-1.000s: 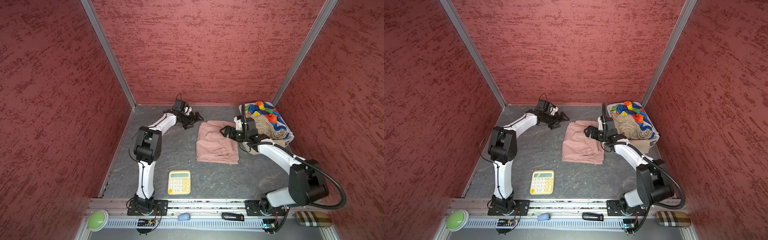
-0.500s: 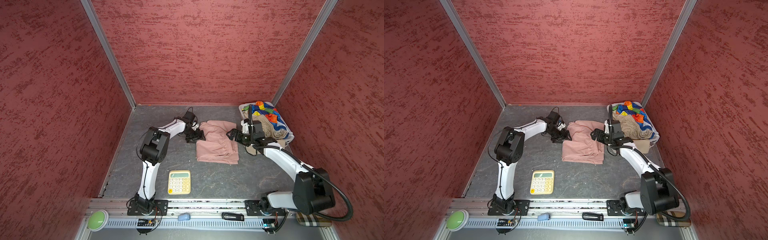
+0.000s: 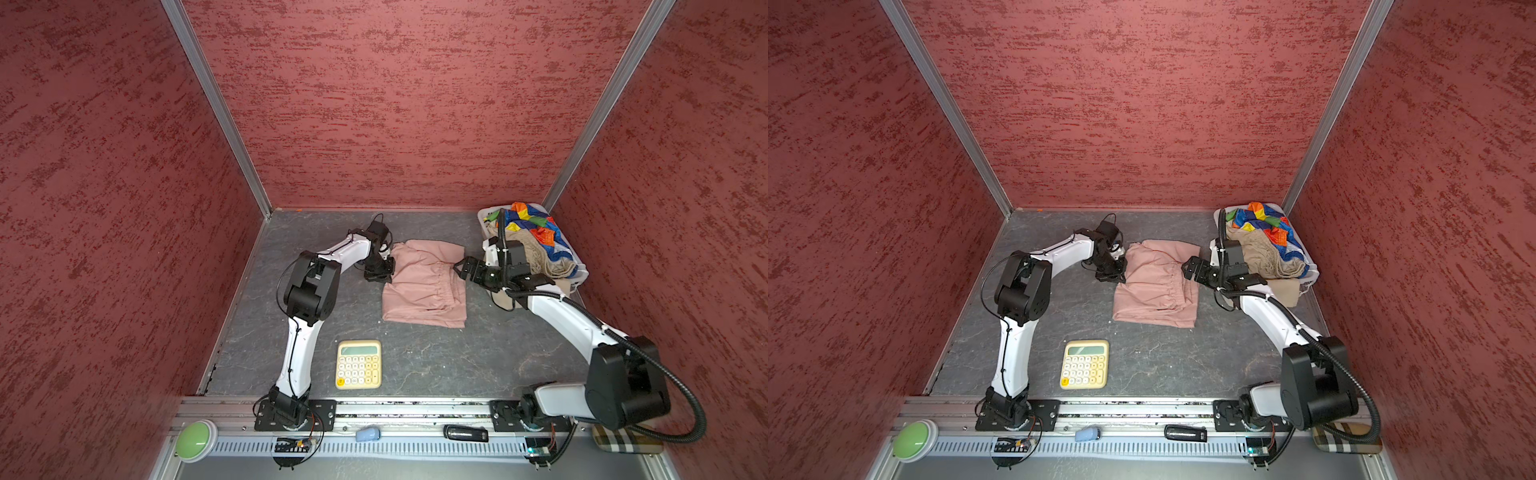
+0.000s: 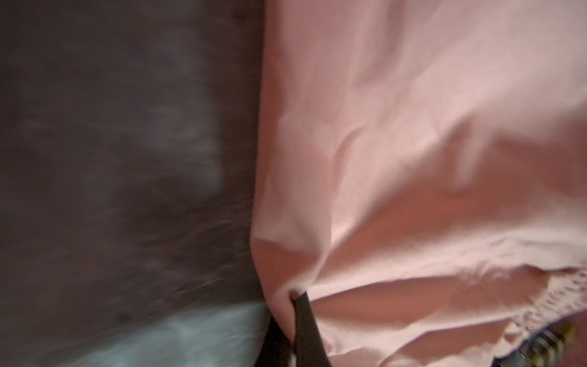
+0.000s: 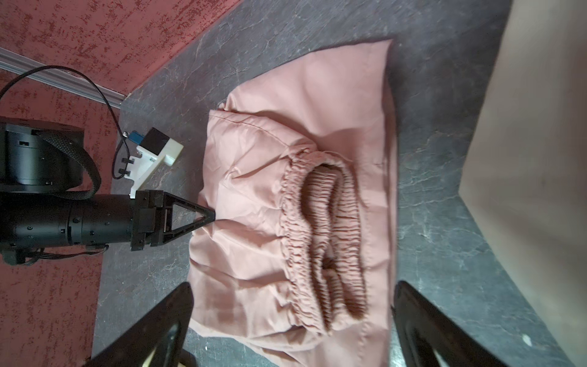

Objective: Fold and stack the shorts
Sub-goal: 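Drag the folded pink shorts away with the left gripper while the right withdraws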

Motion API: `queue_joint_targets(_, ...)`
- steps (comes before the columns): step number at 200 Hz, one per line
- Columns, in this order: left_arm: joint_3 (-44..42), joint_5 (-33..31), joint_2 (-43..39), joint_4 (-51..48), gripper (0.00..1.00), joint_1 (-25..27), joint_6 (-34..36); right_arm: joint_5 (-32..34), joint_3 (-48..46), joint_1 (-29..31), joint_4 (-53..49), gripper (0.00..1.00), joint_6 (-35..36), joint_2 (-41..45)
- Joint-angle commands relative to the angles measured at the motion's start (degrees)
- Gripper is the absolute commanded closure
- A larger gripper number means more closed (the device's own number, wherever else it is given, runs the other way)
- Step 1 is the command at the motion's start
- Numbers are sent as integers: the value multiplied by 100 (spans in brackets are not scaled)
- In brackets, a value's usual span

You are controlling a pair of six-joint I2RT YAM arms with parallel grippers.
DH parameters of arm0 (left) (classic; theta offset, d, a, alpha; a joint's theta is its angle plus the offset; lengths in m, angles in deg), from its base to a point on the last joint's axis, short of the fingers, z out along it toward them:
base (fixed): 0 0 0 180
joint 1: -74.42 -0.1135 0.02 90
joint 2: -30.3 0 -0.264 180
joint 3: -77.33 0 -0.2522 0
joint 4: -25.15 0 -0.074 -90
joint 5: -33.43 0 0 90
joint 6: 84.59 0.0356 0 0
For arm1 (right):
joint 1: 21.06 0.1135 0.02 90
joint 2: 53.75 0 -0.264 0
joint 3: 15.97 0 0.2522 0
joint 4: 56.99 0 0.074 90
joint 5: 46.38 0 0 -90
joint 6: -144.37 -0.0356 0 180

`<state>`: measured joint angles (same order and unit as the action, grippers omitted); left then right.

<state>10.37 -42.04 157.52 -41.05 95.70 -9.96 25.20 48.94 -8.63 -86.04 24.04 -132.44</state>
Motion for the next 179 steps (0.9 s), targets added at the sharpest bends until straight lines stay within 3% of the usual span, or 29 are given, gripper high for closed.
queue_joint_targets(1,424,-1963,-302,-868,100,-461,603,-139,293,137,255,1,-70,-130)
queue_joint_targets(37,794,-4113,-165,-1101,100,-1132,1581,-96,742,732,544,1,-98,-760)
queue_joint_targets(48,787,-4494,-137,-939,100,-1368,1895,-113,947,928,614,1,-86,-984)
queue_joint_targets(99,1380,-4506,230,-259,100,-2491,2283,-553,2053,1320,679,1,-43,-2151)
queue_joint_targets(138,2156,-4584,742,320,100,-2832,2857,-578,2821,1323,206,1,321,-2651)
queue_joint_targets(163,3034,-4610,1324,-160,100,-3022,2799,-504,3100,1256,-26,1,494,-2781)
queue_joint_targets(179,3155,-4505,1482,-133,100,-3107,2755,-545,3161,1154,-51,1,493,-2792)
